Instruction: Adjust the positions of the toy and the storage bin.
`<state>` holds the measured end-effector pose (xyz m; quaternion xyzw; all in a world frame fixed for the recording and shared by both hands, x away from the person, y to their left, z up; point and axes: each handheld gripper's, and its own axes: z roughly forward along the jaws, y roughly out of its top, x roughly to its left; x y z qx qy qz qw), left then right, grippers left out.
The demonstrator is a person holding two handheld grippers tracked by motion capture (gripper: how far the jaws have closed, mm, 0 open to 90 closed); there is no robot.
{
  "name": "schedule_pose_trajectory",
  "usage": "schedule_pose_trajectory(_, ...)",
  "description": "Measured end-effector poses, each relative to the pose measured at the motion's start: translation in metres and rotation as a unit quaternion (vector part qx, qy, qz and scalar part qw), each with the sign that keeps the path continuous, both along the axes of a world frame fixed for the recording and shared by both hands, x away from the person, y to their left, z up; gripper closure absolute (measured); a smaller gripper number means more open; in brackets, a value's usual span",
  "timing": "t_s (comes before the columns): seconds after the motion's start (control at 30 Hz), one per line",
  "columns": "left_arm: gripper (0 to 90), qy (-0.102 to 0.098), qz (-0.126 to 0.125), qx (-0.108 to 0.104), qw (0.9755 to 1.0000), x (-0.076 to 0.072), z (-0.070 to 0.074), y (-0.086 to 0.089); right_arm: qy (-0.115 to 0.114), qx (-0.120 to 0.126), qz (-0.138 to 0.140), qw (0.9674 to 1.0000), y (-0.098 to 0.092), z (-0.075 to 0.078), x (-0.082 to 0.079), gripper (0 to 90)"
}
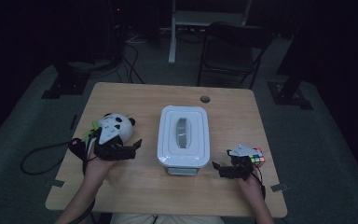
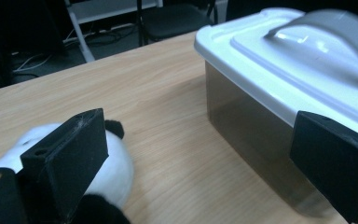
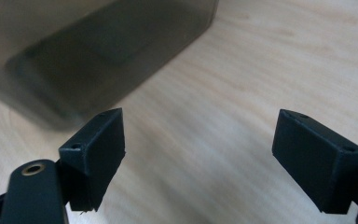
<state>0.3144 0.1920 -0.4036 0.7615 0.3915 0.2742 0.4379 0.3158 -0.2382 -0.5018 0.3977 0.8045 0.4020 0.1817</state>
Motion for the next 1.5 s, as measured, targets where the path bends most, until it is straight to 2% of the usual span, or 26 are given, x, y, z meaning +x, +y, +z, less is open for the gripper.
schedule_pose_trajectory(0.03,5.2,-0.005,0.009,0.013,0.9999,0.003,-0.004,-0.005,-0.003,0.0,-0.001,1.0,0.001,0.001,0.001,16.8)
schedule_pose_trajectory(0.13,5.2,0.002,0.023,0.026,0.9994,0.012,-0.015,-0.017,-0.012,0.006,-0.007,0.9999,0.004,0.006,0.006,16.7)
schedule_pose_trajectory(0.17,5.2,0.002,0.023,0.026,0.9994,0.012,-0.015,-0.017,-0.015,0.009,-0.006,0.9998,0.005,0.008,0.007,16.8)
schedule_pose_trajectory(0.2,5.2,0.012,0.03,0.036,0.9988,0.018,-0.023,-0.024,-0.018,0.01,-0.007,0.9998,0.006,0.009,0.008,16.8)
schedule_pose_trajectory(0.33,5.2,0.024,0.036,0.083,0.9956,0.028,-0.036,-0.038,-0.026,0.007,-0.007,0.9996,0.012,0.012,0.013,16.8)
schedule_pose_trajectory(0.4,5.3,0.027,0.033,0.079,0.9959,0.031,-0.037,-0.039,-0.027,0.009,-0.007,0.9996,0.015,0.011,0.015,16.7)
schedule_pose_trajectory(0.5,5.2,0.031,0.04,0.087,0.995,0.037,-0.044,-0.046,-0.024,0.011,-0.007,0.9996,0.018,0.009,0.017,16.7)
schedule_pose_trajectory(0.53,5.2,0.043,0.038,0.094,0.9939,0.042,-0.049,-0.049,-0.022,0.015,-0.003,0.9996,0.02,0.008,0.017,16.8)
schedule_pose_trajectory(0.57,5.2,0.046,0.04,0.092,0.9939,0.044,-0.052,-0.051,-0.021,0.015,-0.002,0.9997,0.021,0.007,0.017,16.7)
schedule_pose_trajectory(0.63,5.2,0.04,0.044,0.113,0.9918,0.046,-0.057,-0.058,-0.019,0.021,0.002,0.9996,0.022,0.005,0.018,16.8)
schedule_pose_trajectory(0.67,5.2,0.043,0.038,0.113,0.992,0.048,-0.059,-0.06,-0.017,0.026,0.004,0.9995,0.022,0.004,0.018,16.7)
schedule_pose_trajectory(0.7,5.2,0.054,0.033,0.099,0.9931,0.05,-0.061,-0.062,-0.014,0.028,0.004,0.9995,0.023,0.004,0.019,16.8)
schedule_pose_trajectory(0.73,5.2,0.062,0.03,0.094,0.9932,0.053,-0.064,-0.064,-0.012,0.031,0.005,0.9994,0.023,0.003,0.019,16.7)
schedule_pose_trajectory(0.8,5.2,0.062,0.03,0.094,0.9932,0.053,-0.064,-0.064,-0.01,0.037,0.01,0.9992,0.024,0.003,0.019,16.7)
schedule_pose_trajectory(0.9,5.2,0.08,0.025,0.087,0.9926,0.06,-0.073,-0.066,-0.014,0.037,0.016,0.9991,0.027,0.002,0.017,17.1)
schedule_pose_trajectory(1.0,5.2,0.09,0.019,0.092,0.9915,0.061,-0.076,-0.065,-0.003,0.053,0.025,0.9983,0.025,0.001,0.017,17.1)
schedule_pose_trajectory(1.07,5.1,0.092,0.016,0.095,0.9911,0.061,-0.078,-0.065,-0.001,0.054,0.026,0.9982,0.026,0.0,0.016,17.1)
schedule_pose_trajectory(1.27,5.2,0.099,0.019,0.084,0.9913,0.062,-0.079,-0.057,-0.008,0.046,0.04,0.9981,0.032,0.0,0.011,17.2)
schedule_pose_trajectory(1.5,5.9,0.085,0.029,0.09,0.9918,0.058,-0.078,-0.05,-0.015,0.035,0.074,0.9966,0.041,0.0,0.004,17.0)
